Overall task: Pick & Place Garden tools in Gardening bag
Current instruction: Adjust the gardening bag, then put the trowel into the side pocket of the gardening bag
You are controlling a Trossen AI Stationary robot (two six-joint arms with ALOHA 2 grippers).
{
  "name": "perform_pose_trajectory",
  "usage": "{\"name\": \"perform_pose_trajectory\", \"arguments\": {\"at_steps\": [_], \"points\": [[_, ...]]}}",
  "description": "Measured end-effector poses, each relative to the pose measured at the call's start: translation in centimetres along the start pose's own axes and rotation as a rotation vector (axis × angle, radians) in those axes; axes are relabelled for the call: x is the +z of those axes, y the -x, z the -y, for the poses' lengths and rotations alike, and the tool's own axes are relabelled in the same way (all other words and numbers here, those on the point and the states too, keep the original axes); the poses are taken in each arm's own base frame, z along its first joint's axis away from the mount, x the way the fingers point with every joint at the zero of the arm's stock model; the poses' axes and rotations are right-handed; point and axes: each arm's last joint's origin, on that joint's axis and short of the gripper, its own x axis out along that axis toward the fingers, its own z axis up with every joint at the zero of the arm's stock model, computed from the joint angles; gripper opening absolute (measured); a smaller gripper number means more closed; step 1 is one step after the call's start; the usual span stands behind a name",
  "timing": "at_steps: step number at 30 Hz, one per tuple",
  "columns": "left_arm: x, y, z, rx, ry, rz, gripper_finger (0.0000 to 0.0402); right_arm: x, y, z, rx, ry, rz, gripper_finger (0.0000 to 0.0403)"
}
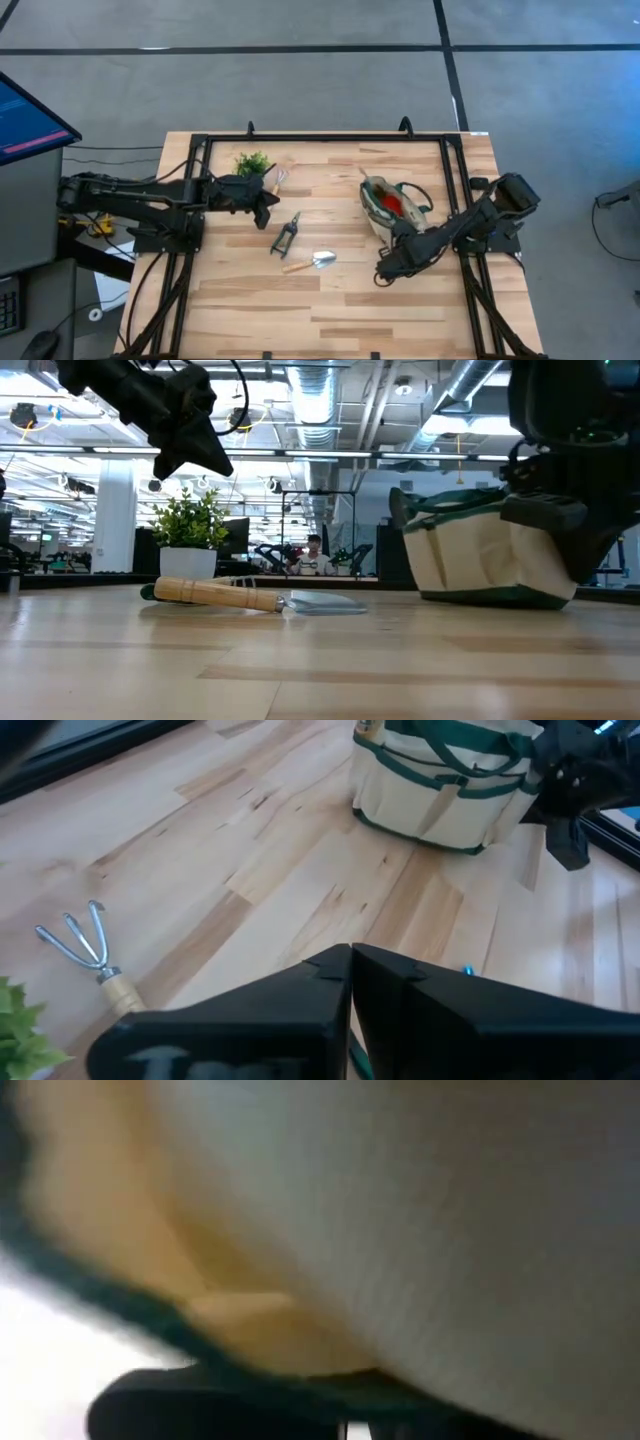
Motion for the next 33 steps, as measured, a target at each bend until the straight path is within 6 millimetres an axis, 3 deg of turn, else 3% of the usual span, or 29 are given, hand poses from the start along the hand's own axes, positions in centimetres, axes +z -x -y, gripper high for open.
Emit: {"name": "perform_pose_trajectory", "arguments": {"at_steps": [9, 24, 28, 33], "points": [[0.3, -0.1, -0.5, 0.024, 0.016, 0.009, 0.0001, 2.4, -1.2, 3.0, 0.011, -0.031, 0.058, 0.0], [0.4, -0.2, -0.9, 0.038, 0.027, 0.014, 0.0001, 7.3, -3.3, 2.1, 0.165, 0.026, 0.084, 0.0], [0.4, -0.2, -0.9, 0.038, 0.027, 0.014, 0.0001, 6.9, -2.7, 2.5, 0.198, 0.055, 0.021, 0.0], [0.4, -0.2, -0.9, 0.038, 0.027, 0.014, 0.0001, 5.7, 0.0, 3.4, 0.347, 0.107, -0.067, 0.0]]}}
